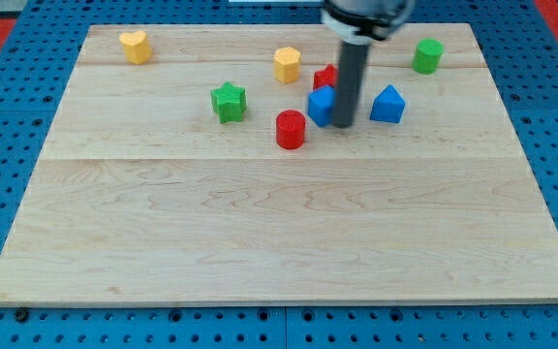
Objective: Move the yellow hexagon and blue cube to the top center of the board
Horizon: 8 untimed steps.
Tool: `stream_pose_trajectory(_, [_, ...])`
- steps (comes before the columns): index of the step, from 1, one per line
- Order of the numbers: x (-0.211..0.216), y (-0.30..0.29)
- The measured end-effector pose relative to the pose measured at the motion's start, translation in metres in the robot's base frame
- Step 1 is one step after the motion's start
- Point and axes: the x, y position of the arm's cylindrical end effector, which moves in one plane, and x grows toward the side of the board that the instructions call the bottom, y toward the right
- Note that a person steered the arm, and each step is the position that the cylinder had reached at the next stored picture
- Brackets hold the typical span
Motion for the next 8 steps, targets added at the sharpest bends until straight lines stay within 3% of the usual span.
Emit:
stream_pose_trajectory(3, [-0.078,-0.036])
stream_pose_trajectory(5, [-0.083,0.012])
stream_pose_trajectory(6, [-0.109,0.020])
stream_pose_trajectory(8, [-0.113,0.030])
